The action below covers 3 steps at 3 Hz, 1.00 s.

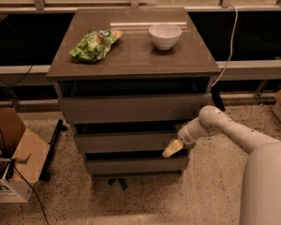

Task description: Open middle drawer

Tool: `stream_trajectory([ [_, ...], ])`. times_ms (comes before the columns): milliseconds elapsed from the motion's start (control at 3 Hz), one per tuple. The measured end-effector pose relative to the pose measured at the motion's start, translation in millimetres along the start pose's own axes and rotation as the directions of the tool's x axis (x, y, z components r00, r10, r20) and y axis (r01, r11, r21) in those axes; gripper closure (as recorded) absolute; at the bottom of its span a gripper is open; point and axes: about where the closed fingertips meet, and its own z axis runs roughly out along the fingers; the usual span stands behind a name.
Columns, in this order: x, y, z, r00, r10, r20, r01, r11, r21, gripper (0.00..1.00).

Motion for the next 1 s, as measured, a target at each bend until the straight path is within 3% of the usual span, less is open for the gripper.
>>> stream_trajectory([
  [333,2.0,-1.2,-1.8,1.0,0.007,0.0,-0.007,1.0,0.002,0.47],
  [1000,-1.3,-0.8,-6.4,1.0,0.007,0.0,-0.007,1.0,0.002,0.97],
])
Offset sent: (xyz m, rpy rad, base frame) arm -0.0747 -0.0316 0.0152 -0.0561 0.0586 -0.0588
